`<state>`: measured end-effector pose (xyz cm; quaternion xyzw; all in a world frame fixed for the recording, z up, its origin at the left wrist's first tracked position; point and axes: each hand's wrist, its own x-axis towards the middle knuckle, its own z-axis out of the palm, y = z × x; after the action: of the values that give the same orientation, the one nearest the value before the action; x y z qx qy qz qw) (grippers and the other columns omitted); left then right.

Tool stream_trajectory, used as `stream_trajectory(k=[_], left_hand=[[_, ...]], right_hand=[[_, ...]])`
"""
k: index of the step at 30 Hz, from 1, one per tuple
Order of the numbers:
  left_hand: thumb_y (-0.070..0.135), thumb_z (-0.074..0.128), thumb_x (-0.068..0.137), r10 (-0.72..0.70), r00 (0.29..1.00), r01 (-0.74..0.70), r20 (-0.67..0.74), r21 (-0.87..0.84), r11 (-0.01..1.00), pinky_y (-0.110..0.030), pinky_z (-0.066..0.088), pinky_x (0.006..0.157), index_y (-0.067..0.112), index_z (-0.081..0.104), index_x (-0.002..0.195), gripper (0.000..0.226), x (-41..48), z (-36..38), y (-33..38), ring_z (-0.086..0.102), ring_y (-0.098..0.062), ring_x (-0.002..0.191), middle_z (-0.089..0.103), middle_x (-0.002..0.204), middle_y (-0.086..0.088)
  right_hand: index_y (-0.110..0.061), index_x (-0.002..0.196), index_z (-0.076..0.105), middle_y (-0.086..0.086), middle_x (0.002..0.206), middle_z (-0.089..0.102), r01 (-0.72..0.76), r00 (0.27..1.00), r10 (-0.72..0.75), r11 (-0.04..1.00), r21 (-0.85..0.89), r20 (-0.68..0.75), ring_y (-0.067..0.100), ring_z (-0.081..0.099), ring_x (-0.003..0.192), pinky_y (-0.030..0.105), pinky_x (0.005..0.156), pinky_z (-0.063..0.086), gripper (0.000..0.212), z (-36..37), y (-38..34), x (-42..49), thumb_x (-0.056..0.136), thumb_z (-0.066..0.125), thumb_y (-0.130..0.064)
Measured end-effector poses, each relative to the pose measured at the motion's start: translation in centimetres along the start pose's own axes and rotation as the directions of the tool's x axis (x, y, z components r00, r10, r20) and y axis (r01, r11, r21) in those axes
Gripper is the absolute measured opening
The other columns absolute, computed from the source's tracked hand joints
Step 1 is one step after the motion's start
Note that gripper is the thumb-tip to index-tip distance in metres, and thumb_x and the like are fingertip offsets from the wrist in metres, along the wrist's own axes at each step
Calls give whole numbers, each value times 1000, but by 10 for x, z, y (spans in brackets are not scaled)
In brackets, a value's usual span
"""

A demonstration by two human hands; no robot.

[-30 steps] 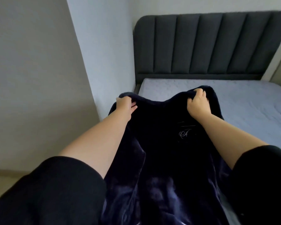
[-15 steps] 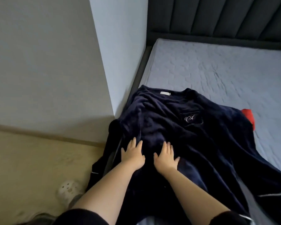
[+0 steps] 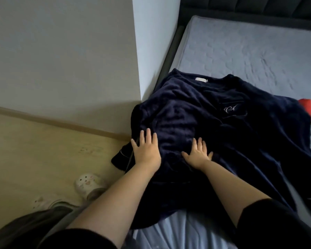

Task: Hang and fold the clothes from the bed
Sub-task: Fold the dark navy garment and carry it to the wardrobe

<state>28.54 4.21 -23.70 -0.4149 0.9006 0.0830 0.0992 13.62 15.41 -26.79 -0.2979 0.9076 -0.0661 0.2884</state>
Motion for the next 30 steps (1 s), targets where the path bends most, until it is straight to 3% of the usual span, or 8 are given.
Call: stream_trajectory(k=[4, 7, 11, 18, 24, 26, 28, 30], left_hand=[[22, 53, 91, 198, 980, -198, 7, -4, 980, -60, -2, 112, 17, 10, 152, 75, -61, 14, 30, -15, -27, 146, -7, 160, -6], [27, 45, 95, 395, 914, -396, -93, 11, 918, -52, 12, 115, 13, 38, 141, 49, -95, 8, 38, 17, -28, 142, 30, 149, -9], [54, 52, 86, 585, 800, -586, -133, 43, 809, -38, 37, 94, 15, 49, 121, 53, -127, 5, 45, 44, -24, 110, 45, 119, -5], [2, 67, 75, 411, 912, -402, 13, 236, 885, -39, 39, 92, 18, 29, 140, 77, -150, 8, 32, 40, -29, 117, 37, 129, -10], [-13, 54, 73, 269, 884, -354, -383, -172, 919, -31, 32, 53, 13, 50, 95, 34, -148, -20, 2, 46, -22, 71, 53, 94, -4], [-20, 56, 61, 289, 798, -422, -529, -149, 894, -32, 34, 47, 7, 55, 81, 34, -149, -27, -7, 52, -28, 73, 54, 84, -8], [-18, 56, 64, 422, 810, -455, -407, 17, 890, -35, 41, 55, 7, 59, 83, 31, -153, -27, -7, 54, -31, 86, 55, 89, -9], [-3, 54, 79, 421, 906, -420, 40, 186, 888, -33, 39, 70, 13, 61, 101, 29, -156, -18, -2, 51, -26, 100, 55, 106, -5]], right_hand=[[-17, 152, 14, 7, 160, 5, 89, 996, -87, 962, 259, -21, 22, 7, 147, 43, 117, 10, 76, -28, 7, -25, 93, 55, -39], [-14, 144, 39, 7, 147, 42, 97, 993, -116, 848, 522, 3, 19, 40, 133, 25, 109, 29, 52, -40, 26, -67, 97, 52, -28], [-16, 129, 56, 4, 128, 60, 189, 974, -101, 853, 487, -200, 17, 52, 120, 22, 97, 35, 36, -30, 56, -126, 98, 47, -32], [-23, 153, 8, 10, 160, -1, 197, 915, -255, 959, -205, -312, 27, 5, 147, 51, 115, 13, 110, 41, 84, -197, 69, 70, -58], [-4, 121, 51, 15, 115, 56, 165, 743, 120, 921, 353, -659, 37, 55, 104, 37, 83, 42, 56, 35, 104, -203, 68, 57, 12], [-2, 91, 58, 16, 88, 58, 282, 605, -121, 957, 70, -787, 37, 55, 79, 37, 66, 38, 38, 15, 111, -203, 58, 49, 15], [-3, 73, 57, 14, 74, 55, 367, 525, -423, 896, -251, -739, 33, 51, 68, 38, 60, 38, 28, -3, 117, -203, 49, 49, 8], [-7, 77, 62, 12, 79, 58, 356, 705, -544, 826, -437, -455, 35, 57, 75, 41, 63, 46, 25, -12, 121, -200, 58, 50, 3]])
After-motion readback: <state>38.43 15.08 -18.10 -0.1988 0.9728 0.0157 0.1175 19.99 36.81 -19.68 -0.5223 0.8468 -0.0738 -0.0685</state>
